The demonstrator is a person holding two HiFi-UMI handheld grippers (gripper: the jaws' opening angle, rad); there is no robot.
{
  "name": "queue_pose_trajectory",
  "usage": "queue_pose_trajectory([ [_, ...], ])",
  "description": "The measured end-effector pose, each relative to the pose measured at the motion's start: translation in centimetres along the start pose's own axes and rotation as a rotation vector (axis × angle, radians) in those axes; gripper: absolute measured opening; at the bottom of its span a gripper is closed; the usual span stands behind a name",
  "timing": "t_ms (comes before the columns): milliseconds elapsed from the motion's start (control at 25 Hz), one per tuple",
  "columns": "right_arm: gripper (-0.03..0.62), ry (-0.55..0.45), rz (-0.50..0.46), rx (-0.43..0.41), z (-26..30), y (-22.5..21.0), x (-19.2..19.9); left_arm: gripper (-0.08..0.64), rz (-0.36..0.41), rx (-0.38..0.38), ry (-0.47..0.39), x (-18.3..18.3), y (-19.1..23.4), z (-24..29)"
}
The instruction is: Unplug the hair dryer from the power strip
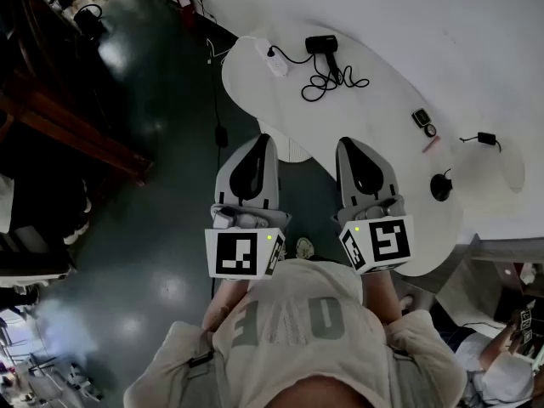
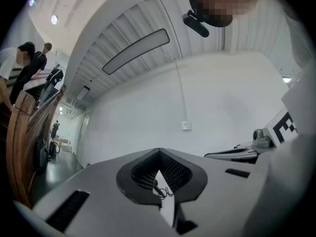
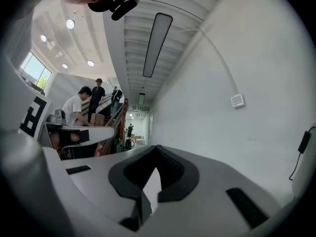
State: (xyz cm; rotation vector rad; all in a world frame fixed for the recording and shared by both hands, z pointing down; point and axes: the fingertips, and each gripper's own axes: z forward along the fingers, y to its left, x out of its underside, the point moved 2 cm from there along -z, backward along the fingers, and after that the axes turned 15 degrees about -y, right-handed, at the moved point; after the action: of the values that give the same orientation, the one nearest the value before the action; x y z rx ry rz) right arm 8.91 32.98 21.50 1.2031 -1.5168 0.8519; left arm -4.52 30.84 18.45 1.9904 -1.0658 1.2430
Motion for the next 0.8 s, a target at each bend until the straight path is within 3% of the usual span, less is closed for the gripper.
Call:
queue_pose_trajectory([
  [360,0.020,0.012,-0.028,-0.028,0.7,1.4,0.2,0.012,-0.006,-0.017,-0.003,0.1,1.8,-0.4],
  [800,0.020,0.006,0.018,0.018,2.7,4.0,0.5,0.012,-0.014,-0.026,-0.026,-0.6,6.1,-1.7],
])
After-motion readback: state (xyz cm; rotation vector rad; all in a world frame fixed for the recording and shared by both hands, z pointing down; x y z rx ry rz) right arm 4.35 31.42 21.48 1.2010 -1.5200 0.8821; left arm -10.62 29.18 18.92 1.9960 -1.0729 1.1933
